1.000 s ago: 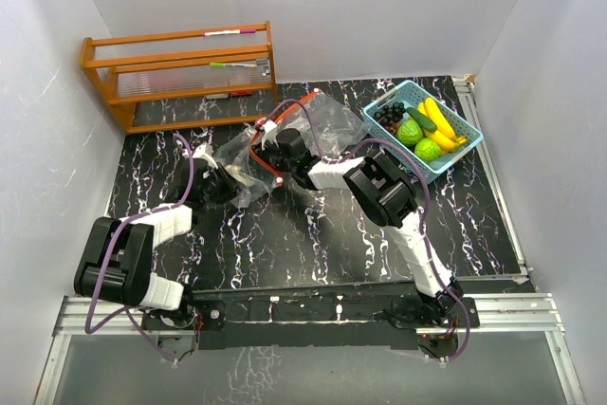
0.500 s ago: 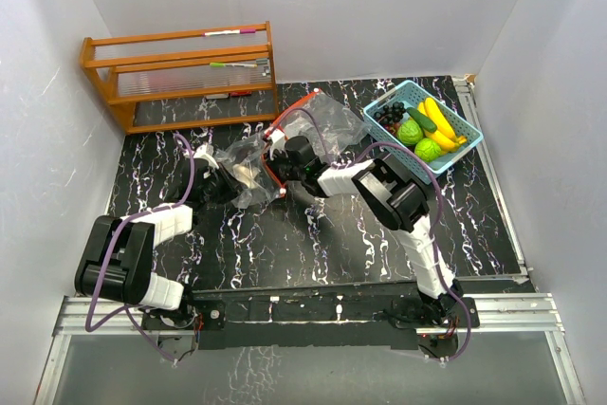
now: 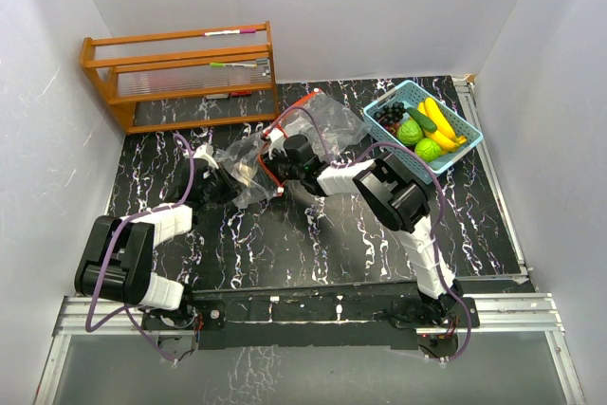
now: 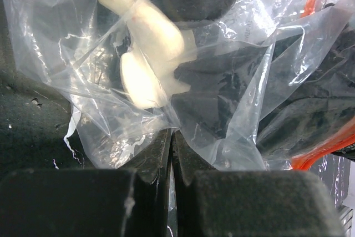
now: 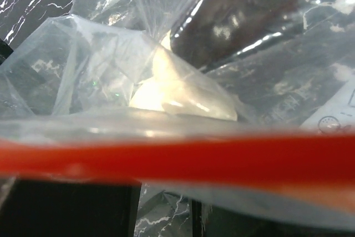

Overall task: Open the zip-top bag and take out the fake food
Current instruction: Pick up the fake vegetable from the zipper food storage bag.

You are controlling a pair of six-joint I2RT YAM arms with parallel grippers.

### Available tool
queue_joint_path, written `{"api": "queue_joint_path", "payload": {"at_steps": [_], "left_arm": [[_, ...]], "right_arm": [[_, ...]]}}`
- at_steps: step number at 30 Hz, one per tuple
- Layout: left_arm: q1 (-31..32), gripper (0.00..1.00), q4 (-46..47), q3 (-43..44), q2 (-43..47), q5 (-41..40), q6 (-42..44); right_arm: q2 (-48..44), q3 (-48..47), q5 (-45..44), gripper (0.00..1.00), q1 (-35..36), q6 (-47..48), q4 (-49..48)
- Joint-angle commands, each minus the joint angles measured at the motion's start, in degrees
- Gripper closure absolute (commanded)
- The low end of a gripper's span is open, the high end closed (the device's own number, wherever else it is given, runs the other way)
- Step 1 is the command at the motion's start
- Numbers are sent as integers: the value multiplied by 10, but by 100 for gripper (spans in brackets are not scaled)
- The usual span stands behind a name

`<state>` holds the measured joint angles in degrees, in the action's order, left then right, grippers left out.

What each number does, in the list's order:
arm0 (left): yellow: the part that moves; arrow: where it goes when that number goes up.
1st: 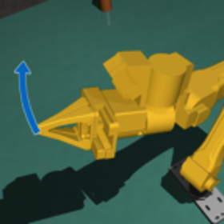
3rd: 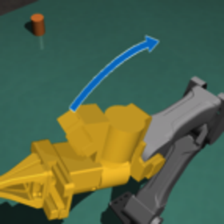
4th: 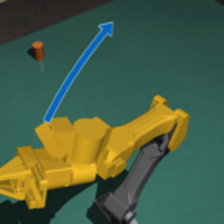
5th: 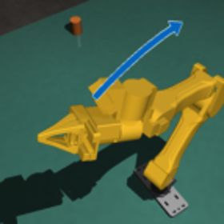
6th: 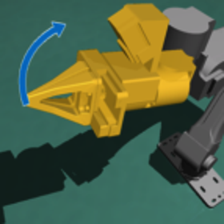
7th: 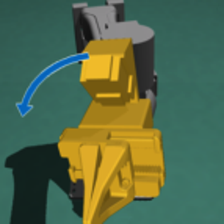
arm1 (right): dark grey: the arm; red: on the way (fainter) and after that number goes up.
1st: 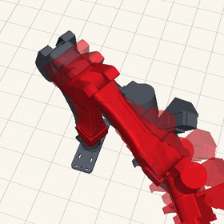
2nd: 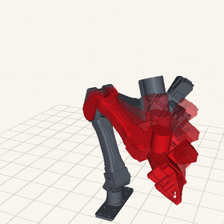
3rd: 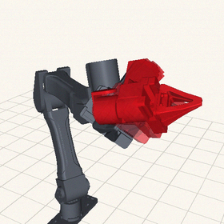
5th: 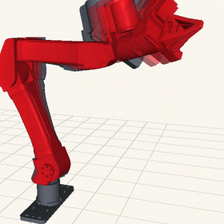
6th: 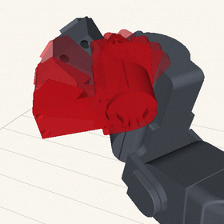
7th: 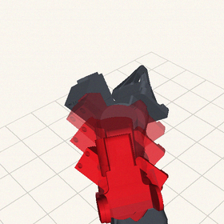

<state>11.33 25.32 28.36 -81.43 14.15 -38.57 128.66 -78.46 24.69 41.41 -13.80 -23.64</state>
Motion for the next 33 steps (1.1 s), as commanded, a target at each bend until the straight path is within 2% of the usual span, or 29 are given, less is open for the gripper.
{"api": "queue_joint_path", "payload": {"at_steps": [1, 11, 18, 23, 30, 33], "left_arm": [[-6, 100, -12, 5, 23, -1, 8], [-10, 100, -25, 3, 27, -9, 8], [-10, 100, -10, 3, 10, 3, 0], [-10, 100, -2, 1, 7, 9, -1], [-10, 100, 6, -4, 5, 15, -3], [-10, 100, 14, -4, -1, 21, -5]], "right_arm": [[15, 3, -67, 63, -8, 6, 53], [-33, 61, -64, 65, -107, -18, 71], [-87, 107, -47, 64, -113, -10, 29], [-109, 129, -46, 47, -111, -4, -12], [-133, 141, -65, 37, -108, 17, -39], [-121, 125, -79, 24, -107, 37, -30]]}}
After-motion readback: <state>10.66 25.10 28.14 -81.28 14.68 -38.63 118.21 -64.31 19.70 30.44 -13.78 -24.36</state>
